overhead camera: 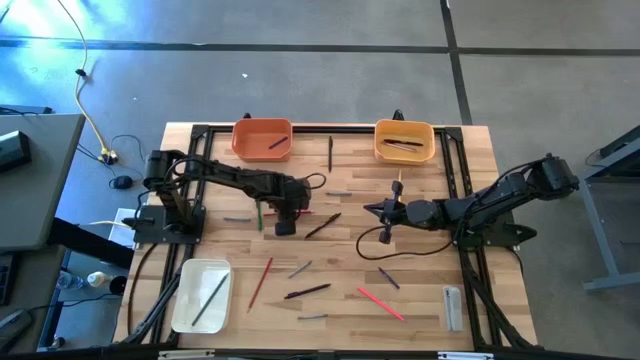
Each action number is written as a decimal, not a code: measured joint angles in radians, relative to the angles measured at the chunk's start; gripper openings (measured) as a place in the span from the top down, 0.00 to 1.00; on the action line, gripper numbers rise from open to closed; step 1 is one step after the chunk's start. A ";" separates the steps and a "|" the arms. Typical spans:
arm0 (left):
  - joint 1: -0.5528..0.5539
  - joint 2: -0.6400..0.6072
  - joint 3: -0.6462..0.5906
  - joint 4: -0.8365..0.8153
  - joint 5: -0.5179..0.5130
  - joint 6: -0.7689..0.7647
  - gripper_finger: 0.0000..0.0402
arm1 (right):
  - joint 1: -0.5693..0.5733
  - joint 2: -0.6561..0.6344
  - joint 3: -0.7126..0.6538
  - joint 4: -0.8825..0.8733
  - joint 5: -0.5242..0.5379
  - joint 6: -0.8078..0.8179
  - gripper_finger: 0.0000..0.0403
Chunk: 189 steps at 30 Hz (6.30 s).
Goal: Sort crayons/erasers/pens/pencils in bins
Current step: Put the red colored pencil into the white bin
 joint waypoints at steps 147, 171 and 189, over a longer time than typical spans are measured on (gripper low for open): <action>-0.086 -0.492 -0.364 0.239 -0.063 -0.094 0.93 | -0.247 0.737 0.820 -0.593 -0.532 -0.002 0.94; -0.086 -0.393 -0.363 0.217 -0.143 0.045 0.66 | -0.247 0.746 0.818 -0.529 -0.530 0.008 1.00; -0.086 -0.286 -0.363 0.281 -0.190 0.089 0.76 | -0.246 0.745 0.818 -0.505 -0.535 0.017 1.00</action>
